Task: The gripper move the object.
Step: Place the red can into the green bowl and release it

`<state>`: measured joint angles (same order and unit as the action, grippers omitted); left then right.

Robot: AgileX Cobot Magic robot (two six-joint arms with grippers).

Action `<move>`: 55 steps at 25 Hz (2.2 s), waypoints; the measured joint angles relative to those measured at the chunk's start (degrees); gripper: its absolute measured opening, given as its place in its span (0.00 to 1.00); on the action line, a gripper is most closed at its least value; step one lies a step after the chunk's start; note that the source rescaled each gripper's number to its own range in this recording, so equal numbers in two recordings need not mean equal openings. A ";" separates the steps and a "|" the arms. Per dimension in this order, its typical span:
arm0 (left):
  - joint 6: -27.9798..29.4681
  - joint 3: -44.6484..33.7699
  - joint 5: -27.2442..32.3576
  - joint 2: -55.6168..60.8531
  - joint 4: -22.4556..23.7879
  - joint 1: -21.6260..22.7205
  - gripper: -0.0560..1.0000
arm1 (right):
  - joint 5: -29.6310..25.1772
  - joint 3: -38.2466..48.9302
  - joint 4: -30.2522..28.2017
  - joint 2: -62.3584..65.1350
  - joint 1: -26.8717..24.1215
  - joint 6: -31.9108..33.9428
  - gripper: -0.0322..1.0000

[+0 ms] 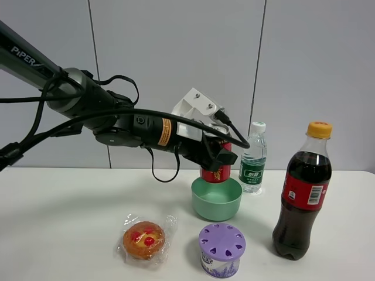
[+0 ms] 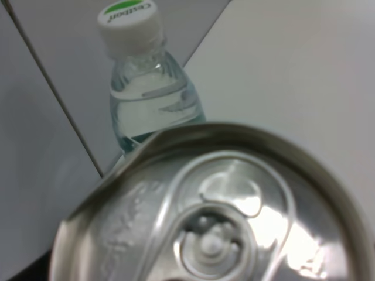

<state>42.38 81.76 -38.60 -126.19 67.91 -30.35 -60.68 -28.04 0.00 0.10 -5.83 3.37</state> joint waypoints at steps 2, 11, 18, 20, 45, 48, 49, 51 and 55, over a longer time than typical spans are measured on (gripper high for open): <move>0.00 0.00 0.00 -1.10 0.00 0.00 0.05 | 0.00 0.00 0.00 0.00 0.00 0.00 1.00; -0.28 0.18 0.09 -3.50 -0.04 0.00 0.05 | 0.00 0.00 0.00 0.00 0.00 0.00 1.00; -1.04 0.51 0.49 -4.62 -0.07 0.00 0.05 | 0.00 0.00 0.00 0.00 0.00 0.00 1.00; -1.08 0.51 0.49 -4.89 -0.12 0.00 0.05 | 0.00 0.00 0.00 0.00 0.00 0.00 1.00; -2.22 0.58 0.13 -4.95 -2.53 0.00 0.17 | 0.00 0.00 0.00 0.00 0.00 0.00 1.00; -1.19 0.70 -0.36 -4.71 -3.71 0.00 0.36 | 0.00 0.00 0.00 0.00 0.00 0.00 1.00; -0.98 0.70 -0.36 -4.71 -3.78 0.00 0.39 | 0.00 0.00 0.00 0.00 0.00 0.00 1.00; -0.87 0.70 -0.36 -4.71 -3.84 0.00 0.41 | 0.00 0.00 0.00 0.00 0.00 0.00 1.00; -0.66 0.70 -0.41 -4.27 -4.03 -0.07 0.43 | 0.00 0.00 0.00 0.00 0.00 0.00 1.00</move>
<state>41.72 82.46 -39.00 -130.46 63.88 -30.41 -60.68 -28.04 0.00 0.10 -5.83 3.37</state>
